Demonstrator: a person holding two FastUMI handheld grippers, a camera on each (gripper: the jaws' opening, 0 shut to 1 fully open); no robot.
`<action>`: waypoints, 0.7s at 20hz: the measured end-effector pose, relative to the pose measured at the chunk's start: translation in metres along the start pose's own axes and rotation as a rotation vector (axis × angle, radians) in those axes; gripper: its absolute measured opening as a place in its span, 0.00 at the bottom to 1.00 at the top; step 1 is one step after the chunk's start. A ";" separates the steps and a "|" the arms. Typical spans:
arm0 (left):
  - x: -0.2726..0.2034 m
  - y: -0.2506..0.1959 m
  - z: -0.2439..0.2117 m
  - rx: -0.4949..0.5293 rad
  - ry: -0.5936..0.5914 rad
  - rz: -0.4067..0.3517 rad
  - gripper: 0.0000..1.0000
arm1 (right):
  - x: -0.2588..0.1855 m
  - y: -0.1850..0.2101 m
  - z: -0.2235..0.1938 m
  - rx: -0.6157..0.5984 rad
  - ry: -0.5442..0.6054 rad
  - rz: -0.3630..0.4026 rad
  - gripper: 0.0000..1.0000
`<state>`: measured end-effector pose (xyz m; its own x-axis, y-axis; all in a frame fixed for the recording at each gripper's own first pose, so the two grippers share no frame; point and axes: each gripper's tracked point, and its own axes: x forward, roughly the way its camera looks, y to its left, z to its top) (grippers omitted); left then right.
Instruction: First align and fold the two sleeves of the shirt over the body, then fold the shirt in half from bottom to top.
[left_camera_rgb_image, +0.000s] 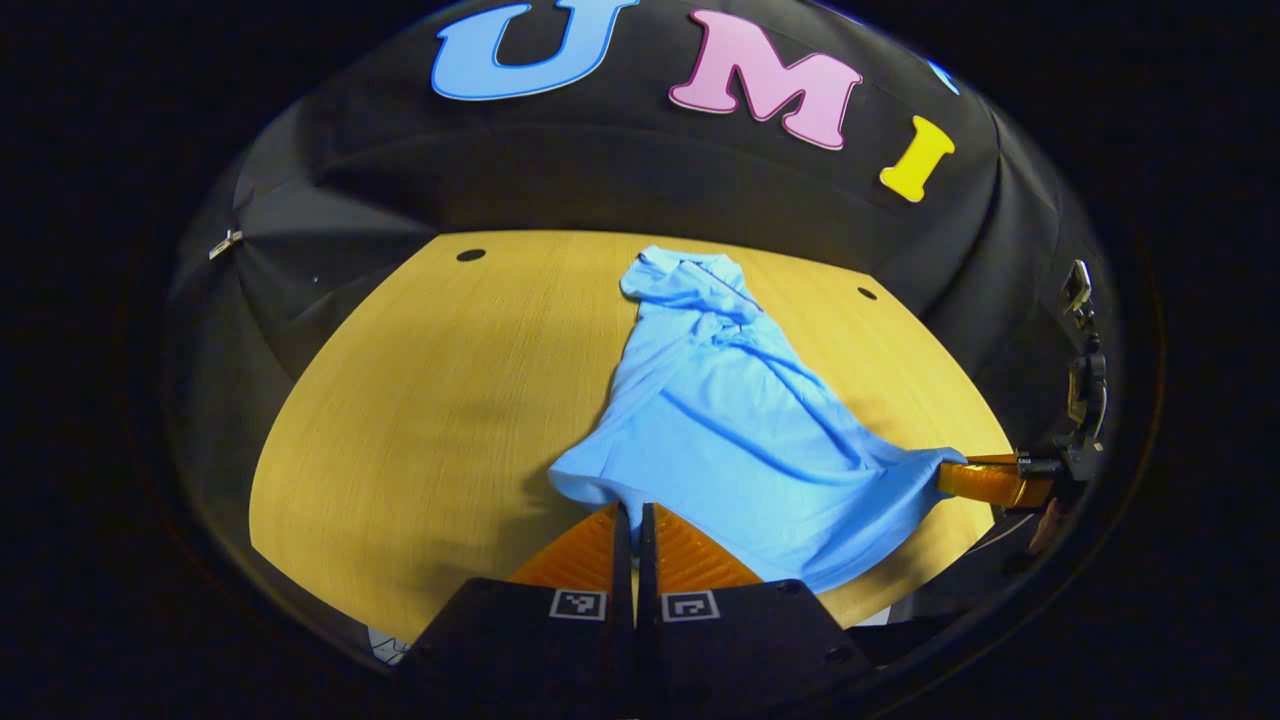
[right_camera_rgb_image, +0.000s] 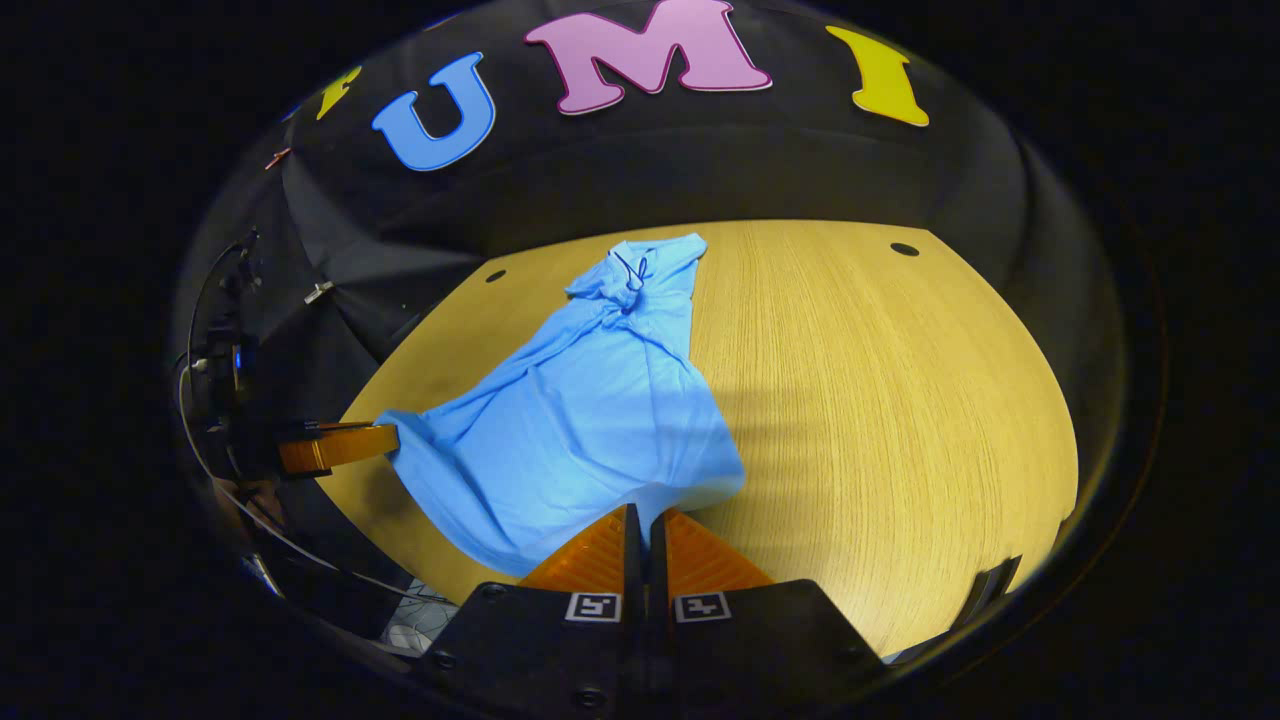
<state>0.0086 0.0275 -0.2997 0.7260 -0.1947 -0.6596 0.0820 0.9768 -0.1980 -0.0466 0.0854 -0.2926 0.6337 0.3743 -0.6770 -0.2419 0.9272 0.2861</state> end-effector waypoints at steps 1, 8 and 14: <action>-0.001 -0.003 0.014 -0.001 -0.024 -0.002 0.06 | 0.000 0.003 0.013 0.002 -0.026 0.004 0.05; 0.013 -0.020 0.139 0.009 -0.218 -0.026 0.06 | 0.021 -0.007 0.123 0.028 -0.203 0.004 0.05; 0.048 -0.014 0.222 0.024 -0.333 -0.002 0.06 | 0.053 -0.030 0.203 0.007 -0.310 -0.020 0.04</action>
<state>0.1939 0.0239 -0.1681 0.9090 -0.1599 -0.3850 0.0964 0.9791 -0.1792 0.1436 0.0738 -0.1990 0.8324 0.3320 -0.4438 -0.2229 0.9336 0.2805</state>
